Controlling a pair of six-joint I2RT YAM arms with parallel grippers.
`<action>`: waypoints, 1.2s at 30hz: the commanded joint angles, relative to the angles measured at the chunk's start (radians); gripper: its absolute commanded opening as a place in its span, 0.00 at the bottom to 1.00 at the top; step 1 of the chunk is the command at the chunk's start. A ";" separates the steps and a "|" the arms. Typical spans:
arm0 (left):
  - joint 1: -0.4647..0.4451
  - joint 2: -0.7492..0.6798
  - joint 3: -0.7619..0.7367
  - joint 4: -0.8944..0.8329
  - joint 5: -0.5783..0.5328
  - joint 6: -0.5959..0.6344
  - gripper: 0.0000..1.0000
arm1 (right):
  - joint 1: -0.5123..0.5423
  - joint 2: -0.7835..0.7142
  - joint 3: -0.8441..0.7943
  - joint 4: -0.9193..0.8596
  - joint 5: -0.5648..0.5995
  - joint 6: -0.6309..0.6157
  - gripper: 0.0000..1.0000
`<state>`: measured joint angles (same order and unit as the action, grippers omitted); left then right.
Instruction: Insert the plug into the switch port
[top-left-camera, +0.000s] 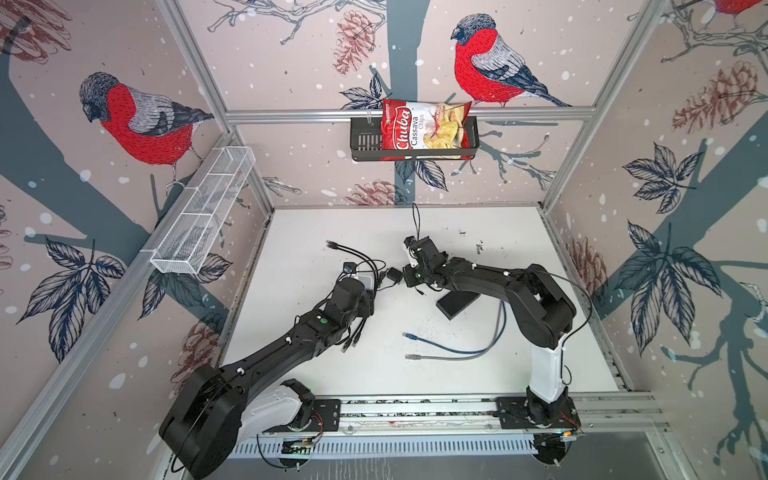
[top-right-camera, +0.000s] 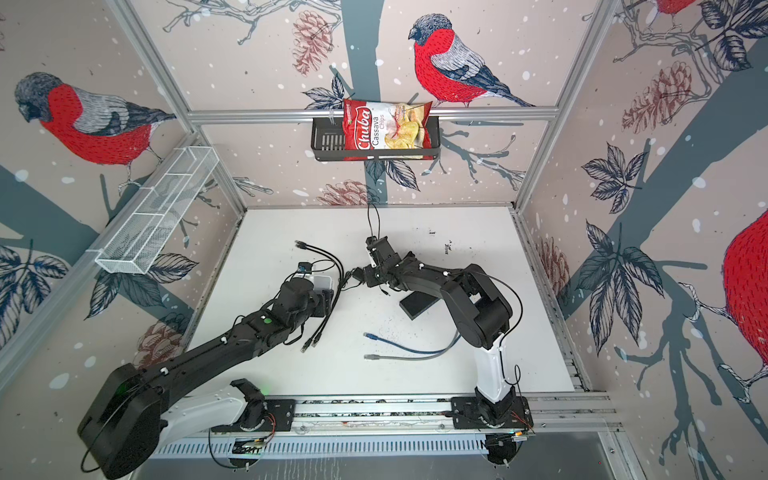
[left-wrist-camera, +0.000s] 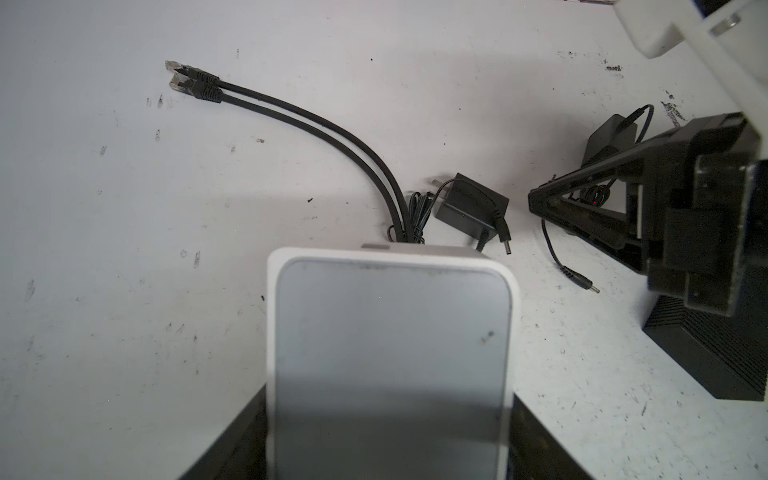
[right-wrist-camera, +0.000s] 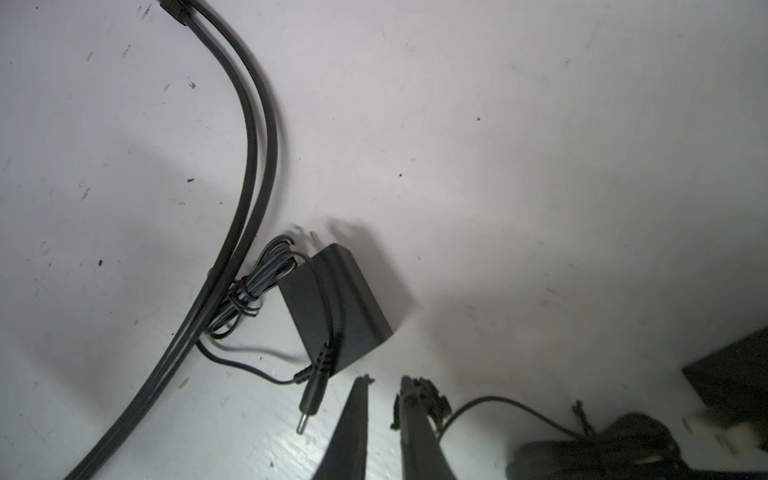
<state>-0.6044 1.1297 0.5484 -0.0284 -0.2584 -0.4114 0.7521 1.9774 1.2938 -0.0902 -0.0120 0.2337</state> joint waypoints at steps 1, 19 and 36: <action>0.002 0.001 0.001 0.056 0.005 0.014 0.56 | 0.000 -0.010 0.017 -0.061 0.036 -0.039 0.21; 0.002 0.002 -0.005 0.057 0.004 0.004 0.56 | 0.062 0.092 0.216 -0.269 0.071 0.053 0.31; 0.002 -0.005 -0.015 0.061 -0.007 -0.003 0.56 | 0.092 0.156 0.298 -0.325 0.138 0.063 0.28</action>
<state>-0.6044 1.1294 0.5354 -0.0277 -0.2573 -0.4129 0.8383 2.1258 1.5799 -0.3840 0.1001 0.2871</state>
